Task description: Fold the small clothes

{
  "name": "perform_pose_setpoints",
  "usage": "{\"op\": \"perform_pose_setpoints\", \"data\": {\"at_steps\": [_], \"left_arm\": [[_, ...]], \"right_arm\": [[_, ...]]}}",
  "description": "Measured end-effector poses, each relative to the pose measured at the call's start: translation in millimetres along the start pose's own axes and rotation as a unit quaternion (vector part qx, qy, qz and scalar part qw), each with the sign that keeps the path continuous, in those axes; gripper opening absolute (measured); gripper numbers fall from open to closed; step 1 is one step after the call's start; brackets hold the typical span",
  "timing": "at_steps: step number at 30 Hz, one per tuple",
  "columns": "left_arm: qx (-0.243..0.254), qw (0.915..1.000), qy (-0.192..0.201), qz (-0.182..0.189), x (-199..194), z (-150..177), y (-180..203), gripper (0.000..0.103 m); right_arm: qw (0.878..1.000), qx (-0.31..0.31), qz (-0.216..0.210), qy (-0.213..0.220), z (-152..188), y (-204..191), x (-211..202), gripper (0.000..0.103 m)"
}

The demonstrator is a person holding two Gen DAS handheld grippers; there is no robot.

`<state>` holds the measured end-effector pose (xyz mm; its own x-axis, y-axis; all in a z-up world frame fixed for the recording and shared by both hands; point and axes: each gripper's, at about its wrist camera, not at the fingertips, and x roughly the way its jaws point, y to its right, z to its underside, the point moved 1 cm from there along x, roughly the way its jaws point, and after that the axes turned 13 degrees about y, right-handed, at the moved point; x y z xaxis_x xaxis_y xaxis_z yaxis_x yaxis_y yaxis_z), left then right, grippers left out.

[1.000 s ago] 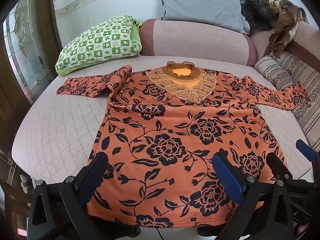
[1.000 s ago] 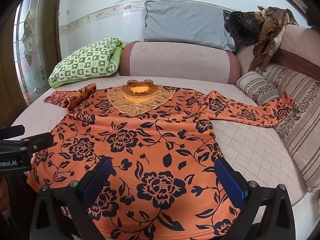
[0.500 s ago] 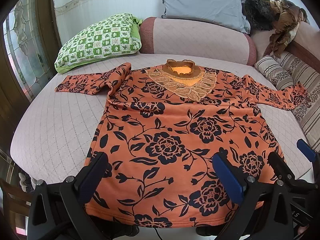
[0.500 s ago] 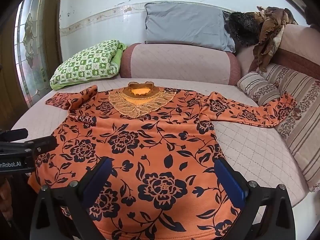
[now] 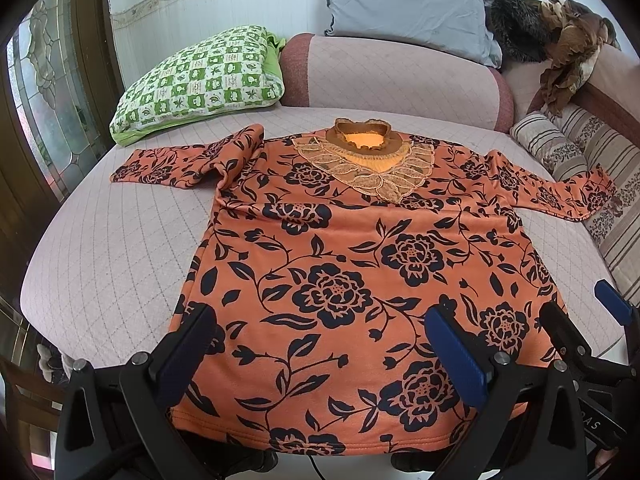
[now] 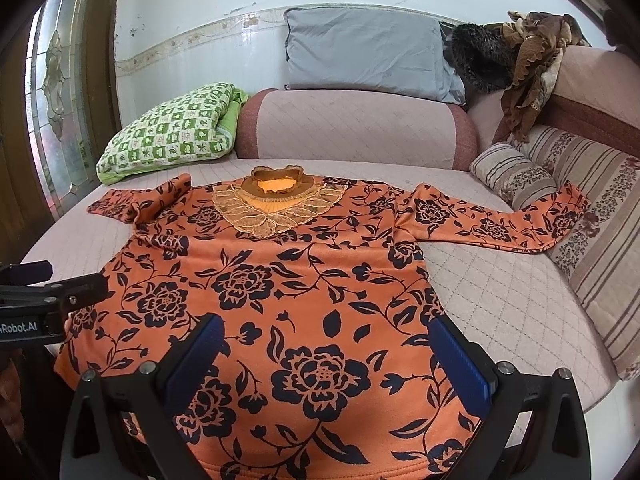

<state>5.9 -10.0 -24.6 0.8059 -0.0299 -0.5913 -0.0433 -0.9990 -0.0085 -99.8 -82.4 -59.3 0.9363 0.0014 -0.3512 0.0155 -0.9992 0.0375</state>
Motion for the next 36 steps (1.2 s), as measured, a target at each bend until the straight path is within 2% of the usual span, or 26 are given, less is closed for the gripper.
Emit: {"op": "perform_pose_setpoints", "data": {"at_steps": [36], "left_arm": [[0.0, 1.0, -0.001, 0.001, -2.4, 1.5, -1.4, 0.103]], "right_arm": [[1.0, 0.001, 0.0, -0.001, 0.5, 0.4, 0.3, 0.103]]}}
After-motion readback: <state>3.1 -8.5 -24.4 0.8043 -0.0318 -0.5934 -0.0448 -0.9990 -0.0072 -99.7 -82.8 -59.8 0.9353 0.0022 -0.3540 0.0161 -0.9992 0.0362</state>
